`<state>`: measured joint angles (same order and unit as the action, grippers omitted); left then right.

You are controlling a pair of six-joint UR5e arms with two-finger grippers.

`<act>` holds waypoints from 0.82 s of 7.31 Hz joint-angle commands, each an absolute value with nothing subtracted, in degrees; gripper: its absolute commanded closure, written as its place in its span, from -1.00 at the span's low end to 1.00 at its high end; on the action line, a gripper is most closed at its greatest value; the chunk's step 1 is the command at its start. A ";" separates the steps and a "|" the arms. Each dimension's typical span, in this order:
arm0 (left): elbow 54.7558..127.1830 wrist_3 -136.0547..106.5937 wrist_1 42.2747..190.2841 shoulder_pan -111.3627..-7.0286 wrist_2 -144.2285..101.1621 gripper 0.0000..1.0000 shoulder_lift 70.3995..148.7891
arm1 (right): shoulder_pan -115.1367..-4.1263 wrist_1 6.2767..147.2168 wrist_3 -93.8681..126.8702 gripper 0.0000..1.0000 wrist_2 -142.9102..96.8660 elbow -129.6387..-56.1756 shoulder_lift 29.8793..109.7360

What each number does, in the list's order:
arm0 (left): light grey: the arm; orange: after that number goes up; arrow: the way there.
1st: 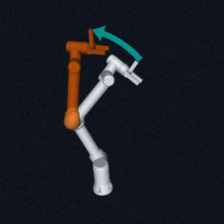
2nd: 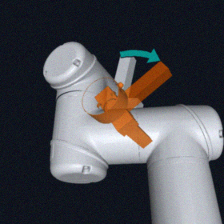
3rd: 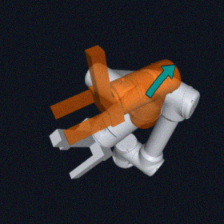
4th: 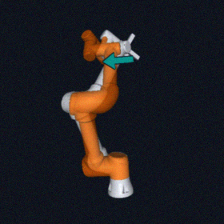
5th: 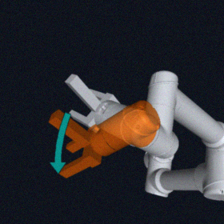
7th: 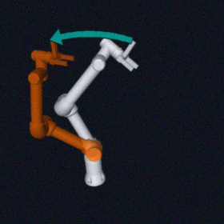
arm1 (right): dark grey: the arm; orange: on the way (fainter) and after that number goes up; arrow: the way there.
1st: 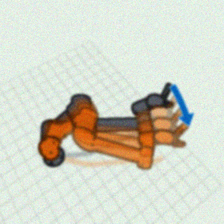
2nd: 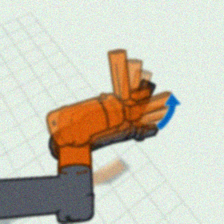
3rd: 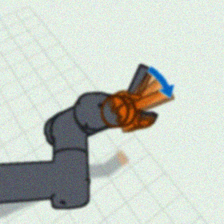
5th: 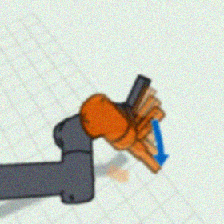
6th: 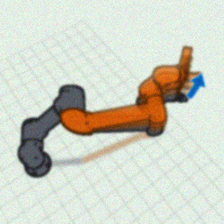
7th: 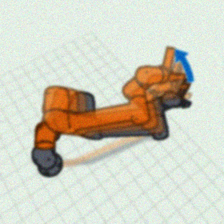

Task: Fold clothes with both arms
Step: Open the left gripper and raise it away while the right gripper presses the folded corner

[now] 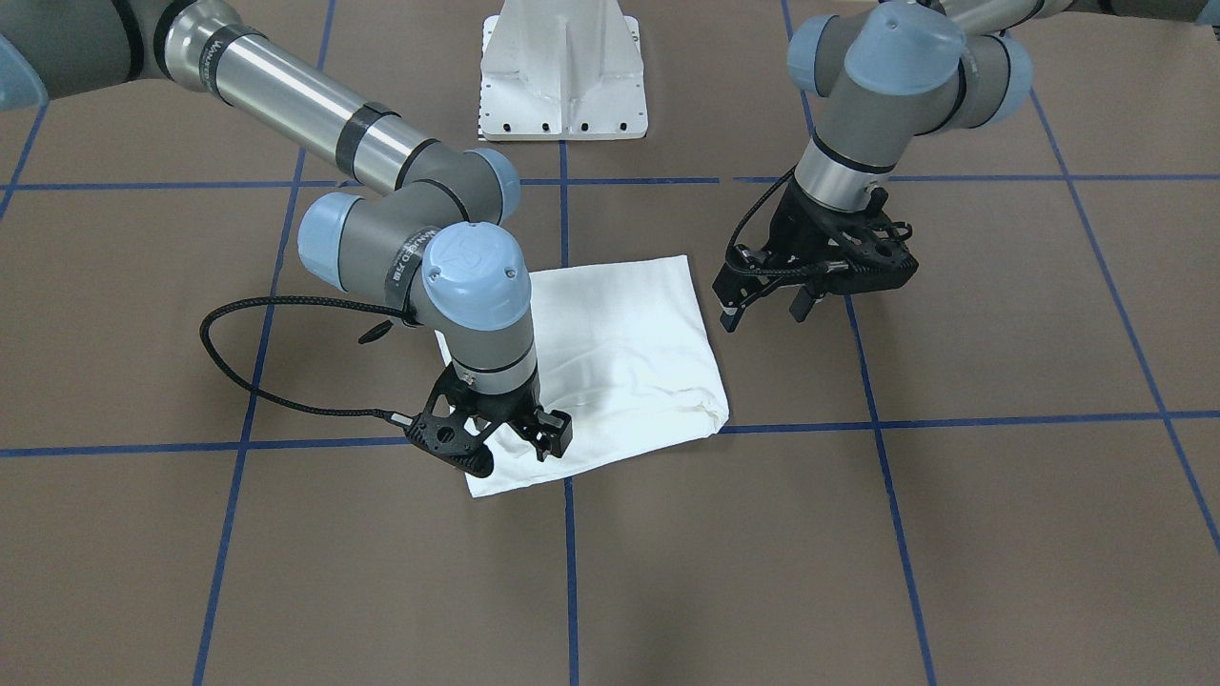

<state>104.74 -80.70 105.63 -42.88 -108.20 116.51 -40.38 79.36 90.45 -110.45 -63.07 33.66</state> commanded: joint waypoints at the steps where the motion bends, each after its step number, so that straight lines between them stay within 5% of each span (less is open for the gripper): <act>1: 105.11 -80.68 105.64 -42.80 -108.19 -1.00 116.37 | -40.34 79.45 90.61 -0.52 -111.18 -59.16 32.34; 4: 105.21 -80.68 105.64 -42.80 -108.28 -1.00 116.10 | -40.34 79.63 90.79 0.69 -113.55 -58.27 32.26; 6: 105.29 -80.77 105.73 -42.72 -108.37 -1.00 115.93 | -40.43 80.85 90.79 1.00 -114.17 -58.62 32.08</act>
<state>105.26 -80.74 105.70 -42.78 -108.34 116.01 -40.35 79.89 90.79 -113.77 -58.39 32.19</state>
